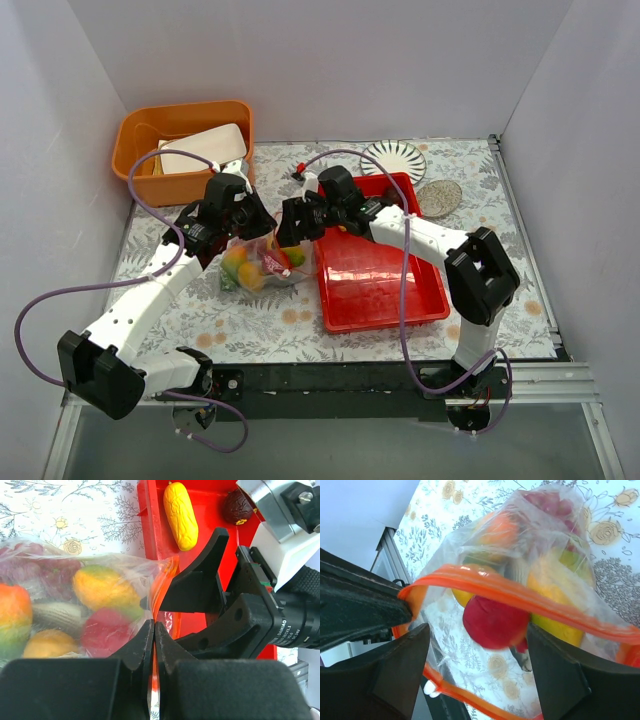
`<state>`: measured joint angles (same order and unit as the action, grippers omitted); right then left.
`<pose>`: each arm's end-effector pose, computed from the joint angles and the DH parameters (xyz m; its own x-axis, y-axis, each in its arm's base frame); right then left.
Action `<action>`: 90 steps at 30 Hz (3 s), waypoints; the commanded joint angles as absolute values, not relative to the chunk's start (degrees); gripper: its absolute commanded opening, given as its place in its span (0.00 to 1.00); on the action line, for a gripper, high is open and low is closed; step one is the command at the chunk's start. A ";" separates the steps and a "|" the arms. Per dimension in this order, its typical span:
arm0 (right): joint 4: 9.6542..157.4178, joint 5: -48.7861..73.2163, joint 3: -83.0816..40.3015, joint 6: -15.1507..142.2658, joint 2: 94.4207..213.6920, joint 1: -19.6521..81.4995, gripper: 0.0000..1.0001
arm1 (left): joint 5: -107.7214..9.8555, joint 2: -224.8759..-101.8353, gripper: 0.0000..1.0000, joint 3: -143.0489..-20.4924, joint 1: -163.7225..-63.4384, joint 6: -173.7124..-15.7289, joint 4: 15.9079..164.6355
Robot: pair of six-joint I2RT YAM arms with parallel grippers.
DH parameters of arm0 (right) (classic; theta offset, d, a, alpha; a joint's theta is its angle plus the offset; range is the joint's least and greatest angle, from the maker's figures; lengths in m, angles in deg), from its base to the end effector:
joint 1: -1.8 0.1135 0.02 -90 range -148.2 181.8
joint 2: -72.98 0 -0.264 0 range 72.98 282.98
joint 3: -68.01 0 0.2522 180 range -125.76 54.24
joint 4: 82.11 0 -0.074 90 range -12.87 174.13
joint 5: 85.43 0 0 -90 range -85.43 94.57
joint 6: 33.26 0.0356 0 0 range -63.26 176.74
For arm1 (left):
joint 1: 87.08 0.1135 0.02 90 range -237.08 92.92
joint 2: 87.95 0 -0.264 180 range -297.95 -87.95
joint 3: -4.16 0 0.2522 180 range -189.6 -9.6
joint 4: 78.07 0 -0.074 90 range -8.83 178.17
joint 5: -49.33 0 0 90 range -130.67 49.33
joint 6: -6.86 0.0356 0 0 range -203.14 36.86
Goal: Place the food in the zip-top bag and seal the zipper
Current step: Place the fake fruit in the zipper food storage bag, then pick up the fake vegetable from the bin.
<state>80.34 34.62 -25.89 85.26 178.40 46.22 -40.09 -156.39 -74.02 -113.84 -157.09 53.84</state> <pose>0.2939 0.3129 0.2667 -0.7434 -0.1499 -0.6518 -0.6413 0.4364 0.6311 0.2301 -0.1156 0.3337 -0.5790 -0.7842 -0.2229 -0.4099 0.5163 -0.7519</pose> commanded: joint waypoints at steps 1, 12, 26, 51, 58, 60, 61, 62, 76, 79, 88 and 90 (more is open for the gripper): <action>77.37 32.71 -27.93 82.24 175.11 45.66 0.87 | -38.30 -154.13 0.00 -75.78 -113.89 -157.06 53.54; 74.99 16.36 -16.79 80.74 162.02 39.42 0.92 | -39.18 -155.01 0.00 -76.22 -113.89 -156.79 54.07; 62.25 13.45 -27.05 74.67 174.65 29.22 0.91 | -39.09 -154.66 0.00 -75.61 -113.89 -156.97 53.89; 61.64 16.79 -43.40 74.59 192.94 26.23 0.88 | -36.98 -150.70 0.00 -72.62 -113.89 -159.78 54.59; 59.79 18.20 -45.16 73.79 197.42 26.23 0.88 | -37.51 -151.05 0.00 -72.97 -113.89 -159.52 54.51; 59.96 18.46 -44.46 73.79 197.69 26.32 0.88 | -37.59 -151.49 0.00 -72.97 -113.89 -159.43 54.42; 60.05 18.29 -44.20 73.79 197.78 26.32 0.88 | -37.77 -151.58 0.00 -72.88 -113.89 -159.43 54.33; 60.14 18.11 -43.76 73.79 197.78 26.41 0.87 | -37.86 -151.93 0.00 -72.88 -113.89 -159.34 54.33; 62.24 17.84 -31.03 72.04 189.97 26.41 0.39 | -37.77 -152.63 0.00 -72.79 -113.89 -158.55 54.15; 63.73 18.11 -27.42 72.47 185.75 26.41 0.35 | -37.86 -152.90 0.00 -72.80 -113.89 -158.46 54.42; 65.06 21.09 -15.46 73.62 172.57 26.58 0.33 | -38.91 -154.04 0.00 -72.97 -113.89 -158.55 55.47; 66.37 22.15 -11.18 74.58 169.41 26.93 0.32 | -39.09 -154.48 0.00 -73.32 -113.89 -158.38 55.56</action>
<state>63.27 19.32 -16.02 73.32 175.78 26.55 -38.39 -154.08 -72.78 -113.84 -159.02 54.83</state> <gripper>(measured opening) 0.544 0.011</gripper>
